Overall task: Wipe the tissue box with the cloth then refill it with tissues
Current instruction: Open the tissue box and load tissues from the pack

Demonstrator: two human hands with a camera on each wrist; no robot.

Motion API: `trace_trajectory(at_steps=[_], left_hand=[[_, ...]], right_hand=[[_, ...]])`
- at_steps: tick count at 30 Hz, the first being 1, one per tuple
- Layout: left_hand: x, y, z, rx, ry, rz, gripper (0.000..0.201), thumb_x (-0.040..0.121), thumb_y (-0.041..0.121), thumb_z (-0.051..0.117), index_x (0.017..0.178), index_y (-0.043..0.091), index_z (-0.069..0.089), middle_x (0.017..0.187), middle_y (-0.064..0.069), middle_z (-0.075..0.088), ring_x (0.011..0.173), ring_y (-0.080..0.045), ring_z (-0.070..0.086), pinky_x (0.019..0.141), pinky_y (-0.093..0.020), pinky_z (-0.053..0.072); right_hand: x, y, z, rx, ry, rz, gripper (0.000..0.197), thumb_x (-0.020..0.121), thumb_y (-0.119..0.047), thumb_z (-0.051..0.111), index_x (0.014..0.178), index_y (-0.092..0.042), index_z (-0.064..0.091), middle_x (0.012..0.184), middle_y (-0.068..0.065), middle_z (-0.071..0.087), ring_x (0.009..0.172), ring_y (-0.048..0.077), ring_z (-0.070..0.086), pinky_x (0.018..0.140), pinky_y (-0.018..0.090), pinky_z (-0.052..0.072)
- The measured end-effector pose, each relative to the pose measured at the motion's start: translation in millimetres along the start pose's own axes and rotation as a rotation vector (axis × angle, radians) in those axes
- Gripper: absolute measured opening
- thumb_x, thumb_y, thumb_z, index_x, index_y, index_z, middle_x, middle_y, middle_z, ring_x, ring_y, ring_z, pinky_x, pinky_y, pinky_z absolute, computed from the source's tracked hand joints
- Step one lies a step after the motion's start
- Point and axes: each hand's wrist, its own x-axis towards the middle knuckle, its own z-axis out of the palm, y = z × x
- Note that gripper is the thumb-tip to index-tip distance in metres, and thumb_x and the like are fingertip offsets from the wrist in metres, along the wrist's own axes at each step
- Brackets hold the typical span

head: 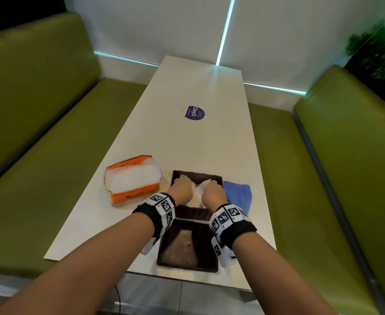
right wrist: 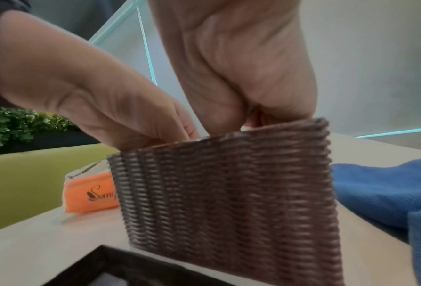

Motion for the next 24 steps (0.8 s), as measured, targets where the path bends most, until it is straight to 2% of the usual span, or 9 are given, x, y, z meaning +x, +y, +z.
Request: trace_trajectory(at_steps=[2,5,9,12,16,18,20,22,24], left_hand=[[4,0,2,0.015,0.013,-0.016,0.037,0.095,0.003,0.046,0.131,-0.006,0.046,0.134,-0.024,0.051,0.122,-0.036,0.053,0.097,-0.036,0.044],[7,4,1,0.090,-0.019,-0.018,0.045,0.096,0.002,0.040,0.140,-0.008,0.032,0.141,-0.025,0.038,0.124,-0.036,0.047,0.101,-0.037,0.041],[7,3,1,0.109,-0.021,0.026,0.029,0.096,0.004,0.039,0.124,-0.002,0.045,0.134,-0.024,0.036,0.115,-0.035,0.048,0.093,-0.034,0.042],[4,0,0,0.102,0.017,0.054,0.025,0.097,0.005,0.038,0.120,-0.002,0.047,0.133,-0.024,0.035,0.110,-0.037,0.050,0.092,-0.036,0.043],[-5,-13,-18,-0.080,0.163,0.199,0.035,0.098,0.006,0.039,0.131,0.004,0.052,0.138,-0.016,0.041,0.118,-0.030,0.052,0.102,-0.032,0.041],[-10,-30,-36,-0.170,0.267,0.231,0.034,0.098,0.005,0.039,0.127,0.007,0.057,0.131,-0.013,0.051,0.119,-0.027,0.053,0.098,-0.029,0.041],[-11,-54,-55,-0.226,0.322,0.186,0.035,0.098,0.002,0.037,0.124,0.009,0.059,0.123,-0.013,0.060,0.114,-0.029,0.058,0.090,-0.031,0.045],[-6,-82,-70,-0.223,0.350,0.114,0.038,0.095,-0.001,0.035,0.122,0.008,0.061,0.126,-0.012,0.062,0.118,-0.028,0.057,0.094,-0.030,0.043],[2,-108,-79,-0.190,0.360,0.029,0.039,0.094,-0.002,0.035,0.122,0.006,0.062,0.130,-0.011,0.061,0.123,-0.026,0.054,0.098,-0.030,0.041]], right_hand=[[2,0,3,-0.057,0.015,-0.020,0.046,0.100,-0.004,0.034,0.145,0.005,0.027,0.142,0.021,0.048,0.130,0.034,0.048,0.106,0.038,0.040],[8,1,6,-0.185,0.045,-0.119,0.054,0.095,-0.005,0.049,0.144,0.003,0.028,0.135,0.019,0.055,0.123,0.032,0.055,0.096,0.036,0.046],[5,6,4,-0.341,0.182,-0.298,0.043,0.095,-0.009,0.053,0.134,0.001,0.036,0.133,0.020,0.051,0.120,0.033,0.055,0.091,0.036,0.048],[3,12,3,-0.434,0.206,-0.401,0.033,0.093,-0.007,0.050,0.126,-0.004,0.045,0.129,0.019,0.047,0.116,0.034,0.052,0.088,0.037,0.047],[-3,15,6,-0.544,0.132,-0.457,0.028,0.095,-0.018,0.051,0.119,-0.006,0.052,0.125,0.018,0.050,0.112,0.034,0.055,0.087,0.037,0.047],[-13,7,0,-0.565,0.174,-0.513,0.028,0.096,-0.021,0.049,0.118,-0.005,0.051,0.122,0.018,0.052,0.110,0.035,0.055,0.087,0.037,0.046],[-24,-7,-3,-0.527,0.230,-0.629,0.026,0.096,-0.018,0.046,0.118,-0.005,0.052,0.119,0.017,0.053,0.108,0.034,0.055,0.087,0.036,0.044],[-36,-27,3,-0.461,0.212,-0.768,0.027,0.097,-0.014,0.043,0.119,-0.004,0.055,0.118,0.015,0.055,0.109,0.032,0.054,0.089,0.036,0.042],[-45,-46,21,-0.377,0.116,-0.855,0.031,0.096,-0.010,0.042,0.124,-0.004,0.057,0.123,0.014,0.056,0.113,0.031,0.054,0.092,0.036,0.042]])
